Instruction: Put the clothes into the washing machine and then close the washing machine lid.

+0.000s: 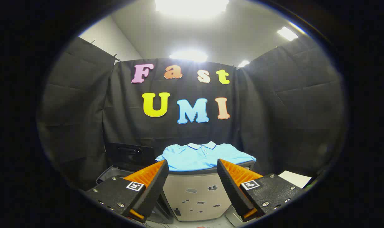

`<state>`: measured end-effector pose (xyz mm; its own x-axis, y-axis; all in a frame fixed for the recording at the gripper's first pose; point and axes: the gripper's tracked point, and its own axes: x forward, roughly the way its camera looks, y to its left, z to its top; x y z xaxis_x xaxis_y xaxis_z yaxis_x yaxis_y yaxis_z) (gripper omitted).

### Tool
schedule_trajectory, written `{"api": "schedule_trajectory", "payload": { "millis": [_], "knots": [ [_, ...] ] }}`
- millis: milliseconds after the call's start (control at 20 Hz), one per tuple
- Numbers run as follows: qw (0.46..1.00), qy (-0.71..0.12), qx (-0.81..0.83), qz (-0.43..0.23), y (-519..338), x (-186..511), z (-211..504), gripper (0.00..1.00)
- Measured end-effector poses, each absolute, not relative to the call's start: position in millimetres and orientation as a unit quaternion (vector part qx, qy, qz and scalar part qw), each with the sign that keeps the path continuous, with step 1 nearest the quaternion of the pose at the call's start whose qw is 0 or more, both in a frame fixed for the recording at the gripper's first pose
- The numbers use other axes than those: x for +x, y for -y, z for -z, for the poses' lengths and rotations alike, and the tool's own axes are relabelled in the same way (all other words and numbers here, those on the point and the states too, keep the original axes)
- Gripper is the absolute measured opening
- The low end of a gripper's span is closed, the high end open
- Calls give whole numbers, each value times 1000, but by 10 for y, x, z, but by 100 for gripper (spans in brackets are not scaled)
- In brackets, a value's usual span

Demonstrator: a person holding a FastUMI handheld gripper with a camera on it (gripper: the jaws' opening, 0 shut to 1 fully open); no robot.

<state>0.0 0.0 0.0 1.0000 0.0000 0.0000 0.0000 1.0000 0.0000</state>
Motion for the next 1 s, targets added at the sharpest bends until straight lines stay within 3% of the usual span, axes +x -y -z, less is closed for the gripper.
{"api": "schedule_trajectory", "payload": {
  "millis": [1000],
  "knots": [
    [1000, 7, 10, 7, -19, -87, -132, 96]
  ]
}}
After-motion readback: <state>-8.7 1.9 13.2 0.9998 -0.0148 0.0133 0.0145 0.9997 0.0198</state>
